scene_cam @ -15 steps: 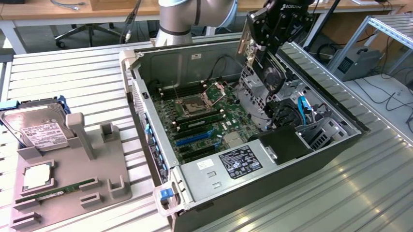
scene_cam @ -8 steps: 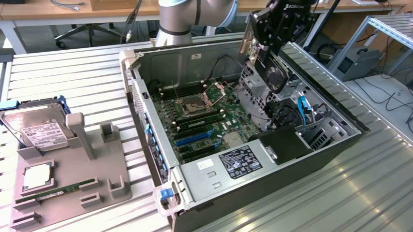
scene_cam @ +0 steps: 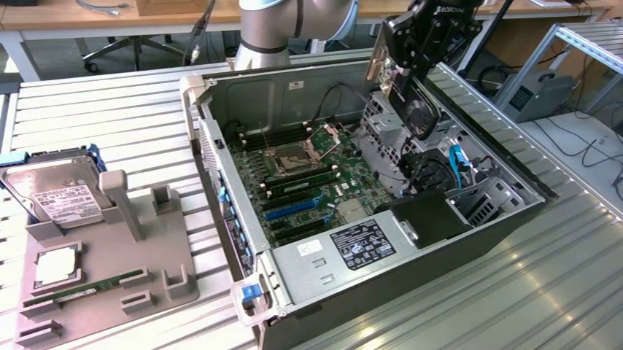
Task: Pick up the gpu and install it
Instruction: 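Pick up the gpu and move the gpu toward the slot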
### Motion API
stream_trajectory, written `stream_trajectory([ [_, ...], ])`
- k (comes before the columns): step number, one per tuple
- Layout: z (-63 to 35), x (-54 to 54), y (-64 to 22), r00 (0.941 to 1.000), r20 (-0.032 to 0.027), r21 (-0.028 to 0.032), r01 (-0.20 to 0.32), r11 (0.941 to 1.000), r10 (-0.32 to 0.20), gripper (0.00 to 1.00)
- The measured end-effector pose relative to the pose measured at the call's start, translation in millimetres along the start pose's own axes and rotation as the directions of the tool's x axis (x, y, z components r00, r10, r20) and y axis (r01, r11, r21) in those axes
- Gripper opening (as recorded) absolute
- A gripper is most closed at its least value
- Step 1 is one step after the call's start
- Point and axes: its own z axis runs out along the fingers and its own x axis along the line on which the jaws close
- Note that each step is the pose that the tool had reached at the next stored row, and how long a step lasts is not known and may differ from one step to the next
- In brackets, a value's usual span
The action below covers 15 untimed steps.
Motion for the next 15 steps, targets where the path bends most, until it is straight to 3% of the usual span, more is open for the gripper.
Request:
stream_trajectory([
  [15, 0.8, -16.5, 1.2, 1.0000, 0.0000, 0.0000, 0.000, 1.0000, 0.000, 0.27],
])
